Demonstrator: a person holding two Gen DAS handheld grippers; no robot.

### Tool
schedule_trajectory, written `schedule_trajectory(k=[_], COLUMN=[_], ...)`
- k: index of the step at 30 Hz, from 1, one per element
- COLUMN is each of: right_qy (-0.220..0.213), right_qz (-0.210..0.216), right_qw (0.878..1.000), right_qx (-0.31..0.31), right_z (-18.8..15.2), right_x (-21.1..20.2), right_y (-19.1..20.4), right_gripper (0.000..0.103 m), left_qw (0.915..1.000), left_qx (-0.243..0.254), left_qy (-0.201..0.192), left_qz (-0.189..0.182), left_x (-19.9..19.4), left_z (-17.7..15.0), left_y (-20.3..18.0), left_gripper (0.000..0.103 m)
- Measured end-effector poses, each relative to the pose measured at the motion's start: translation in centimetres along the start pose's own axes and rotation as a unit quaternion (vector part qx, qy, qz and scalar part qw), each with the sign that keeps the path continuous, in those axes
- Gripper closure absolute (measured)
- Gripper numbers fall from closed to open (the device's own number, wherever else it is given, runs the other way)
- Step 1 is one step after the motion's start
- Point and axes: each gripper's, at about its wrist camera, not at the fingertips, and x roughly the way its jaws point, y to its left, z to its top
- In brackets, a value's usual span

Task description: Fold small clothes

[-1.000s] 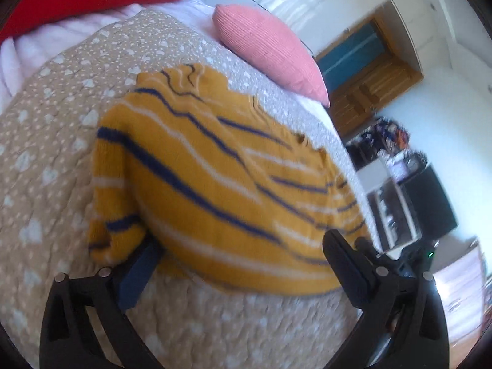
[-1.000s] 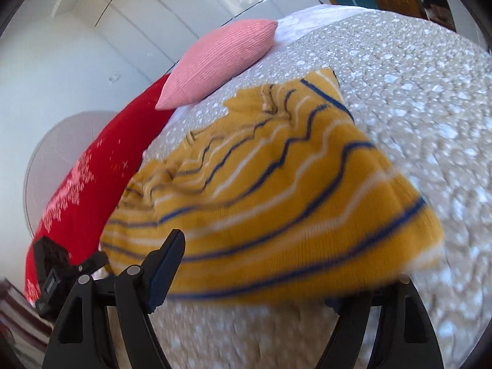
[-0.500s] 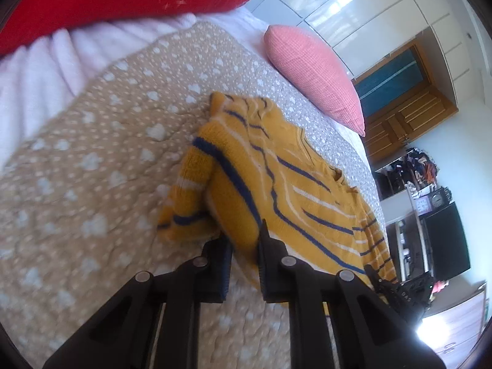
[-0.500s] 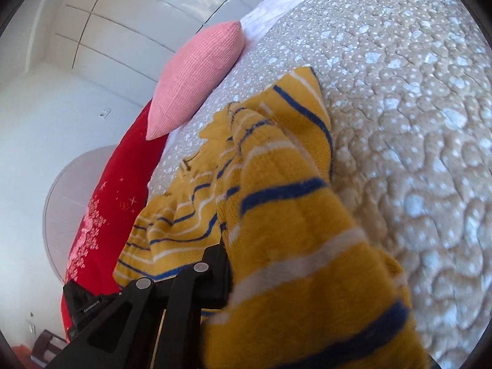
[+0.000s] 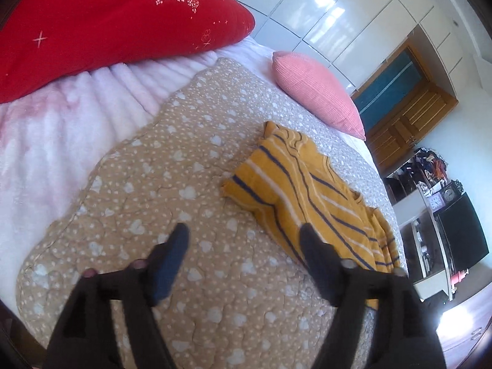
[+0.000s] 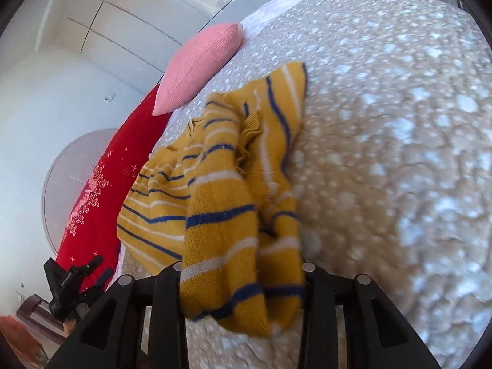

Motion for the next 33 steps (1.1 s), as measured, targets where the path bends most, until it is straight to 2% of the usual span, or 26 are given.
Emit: schedule_trajectory(k=[1, 3, 7, 9, 11, 12, 13, 14, 15, 17, 20, 22, 24, 25, 26, 28, 29, 30, 31, 33], right_qy=[-0.002, 0.002, -0.01, -0.014, -0.012, -0.005, 0.0, 0.003, 0.006, 0.007, 0.002, -0.002, 0.01, 0.024, 0.032, 0.023, 0.02, 0.014, 0.003, -0.021], right_qz=[-0.011, -0.036, -0.062, -0.073, -0.087, -0.083, -0.074, -0.069, -0.066, -0.058, -0.056, -0.057, -0.048, -0.044, -0.049, -0.035, -0.035, -0.04, -0.047, -0.067], right_qw=[1.0, 0.999, 0.997, 0.996, 0.994, 0.995, 0.995, 0.995, 0.995, 0.994, 0.993, 0.994, 0.996, 0.997, 0.997, 0.998, 0.999, 0.999, 0.998, 0.997], right_qx=[-0.013, -0.038, -0.047, -0.048, -0.058, -0.063, -0.063, -0.066, -0.075, -0.093, -0.103, -0.092, -0.07, -0.06, -0.054, -0.045, -0.037, -0.032, -0.031, -0.037], right_z=[0.0, 0.2, 1.2, 1.6, 2.1, 2.5, 3.0, 3.4, 3.9, 4.9, 6.2, 7.1, 7.4, 7.3, 7.1, 6.8, 6.7, 6.7, 6.7, 6.8], right_x=[-0.1, 0.5, 2.3, 3.0, 3.8, 4.4, 4.4, 4.4, 4.2, 3.5, 2.6, 2.2, 2.5, 2.9, 3.4, 3.0, 2.5, 1.8, 0.8, -1.3], right_y=[0.4, 1.6, 2.6, 2.6, 2.8, 3.1, 3.0, 2.9, 3.0, 3.1, 2.9, 1.8, 0.0, -1.0, -1.8, -2.3, -2.4, -2.4, -2.4, -2.4], right_gripper=[0.049, 0.045, 0.036, 0.037, 0.054, 0.069, 0.073, 0.074, 0.076, 0.078, 0.08, 0.08, 0.08, 0.075, 0.071, 0.065, 0.062, 0.053, 0.047, 0.045], left_qw=[1.0, 0.9994, 0.9954, 0.9947, 0.9936, 0.9934, 0.9939, 0.9944, 0.9956, 0.9968, 0.9967, 0.9971, 0.9979, 0.9981, 0.998, 0.9962, 0.9949, 0.9943, 0.9952, 0.9983], left_qx=[-0.001, -0.003, -0.022, -0.032, -0.052, -0.059, -0.063, -0.056, -0.039, -0.022, -0.01, -0.008, -0.012, -0.018, -0.025, -0.058, -0.072, -0.078, -0.073, -0.048], left_qy=[0.0, 0.008, 0.048, 0.065, 0.071, 0.071, 0.07, 0.075, 0.075, 0.07, 0.074, 0.07, 0.063, 0.06, 0.058, 0.064, 0.068, 0.066, 0.058, 0.031], left_qz=[-0.008, -0.033, -0.079, -0.073, -0.07, -0.068, -0.057, -0.051, -0.041, -0.032, -0.033, -0.028, -0.007, -0.002, 0.004, -0.008, -0.021, -0.03, -0.029, -0.01], left_x=[0.6, 2.7, 7.9, 10.2, 11.9, 12.0, 12.0, 11.9, 11.5, 10.4, 8.0, 6.3, 5.4, 5.4, 5.6, 5.7, 5.6, 5.2, 4.6, 3.1], left_z=[0.3, 1.3, 3.5, 4.4, 5.3, 5.5, 5.7, 5.9, 5.9, 5.6, 4.1, 2.5, 1.1, 0.9, 0.9, 1.2, 1.4, 1.6, 1.7, 1.9], left_y=[0.1, -0.1, -0.8, -0.9, -0.6, -0.6, -0.7, -1.0, -1.6, -2.4, -3.5, -3.6, -3.0, -2.6, -2.1, -0.4, 0.3, 0.8, 1.0, 1.2], left_gripper=[0.021, 0.016, 0.011, 0.011, 0.012, 0.017, 0.042, 0.062, 0.066, 0.084, 0.087, 0.087, 0.085, 0.072, 0.051, 0.04, 0.038, 0.037, 0.034, 0.029])
